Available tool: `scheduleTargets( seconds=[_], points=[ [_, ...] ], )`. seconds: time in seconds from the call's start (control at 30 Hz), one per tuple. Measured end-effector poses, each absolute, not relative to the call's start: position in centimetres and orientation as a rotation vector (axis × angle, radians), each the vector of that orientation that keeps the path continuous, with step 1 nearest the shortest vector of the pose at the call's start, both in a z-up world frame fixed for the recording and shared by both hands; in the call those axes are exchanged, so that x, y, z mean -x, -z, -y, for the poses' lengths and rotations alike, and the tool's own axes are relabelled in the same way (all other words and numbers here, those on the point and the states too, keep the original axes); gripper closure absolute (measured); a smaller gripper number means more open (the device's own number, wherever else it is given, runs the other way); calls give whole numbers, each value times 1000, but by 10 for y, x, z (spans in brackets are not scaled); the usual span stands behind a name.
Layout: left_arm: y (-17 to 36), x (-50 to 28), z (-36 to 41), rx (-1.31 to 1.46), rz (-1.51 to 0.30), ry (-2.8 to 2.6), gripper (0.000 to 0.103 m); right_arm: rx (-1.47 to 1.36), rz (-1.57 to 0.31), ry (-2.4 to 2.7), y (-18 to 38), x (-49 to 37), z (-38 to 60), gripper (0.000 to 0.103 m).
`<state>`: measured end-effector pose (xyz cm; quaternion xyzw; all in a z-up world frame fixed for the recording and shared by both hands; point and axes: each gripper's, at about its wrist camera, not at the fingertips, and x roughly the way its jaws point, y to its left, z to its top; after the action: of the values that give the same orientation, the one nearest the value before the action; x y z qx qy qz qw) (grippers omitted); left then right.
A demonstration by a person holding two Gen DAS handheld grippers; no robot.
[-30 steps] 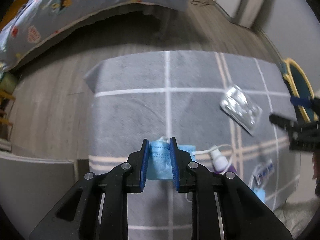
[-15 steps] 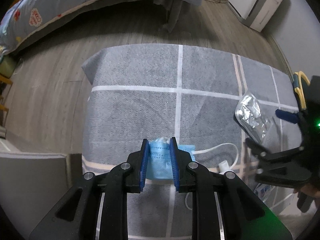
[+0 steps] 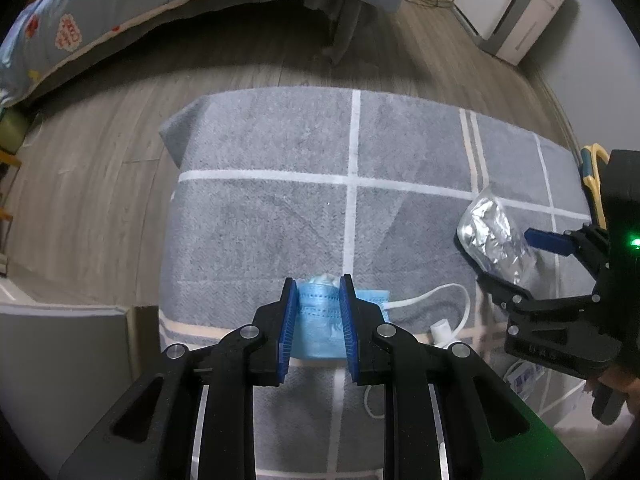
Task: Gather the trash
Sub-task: 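Grasp the blue face mask with the left gripper while the right grasps the silver blister pack, then carry the face mask and blister pack over the teal bin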
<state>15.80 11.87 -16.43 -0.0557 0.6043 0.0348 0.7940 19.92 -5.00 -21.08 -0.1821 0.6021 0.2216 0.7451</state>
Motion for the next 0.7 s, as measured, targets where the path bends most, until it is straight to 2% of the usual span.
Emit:
scheduleTargets(
  seconds=[0.37,0.7],
  points=[
    [116,-159,-104,124,-1132,-49,81,276,-1225,-409,162,-192,87,31],
    [90,-160,-69,93,-1034,-4,81,120,-1168,-310,123,-205,166,31]
  ],
)
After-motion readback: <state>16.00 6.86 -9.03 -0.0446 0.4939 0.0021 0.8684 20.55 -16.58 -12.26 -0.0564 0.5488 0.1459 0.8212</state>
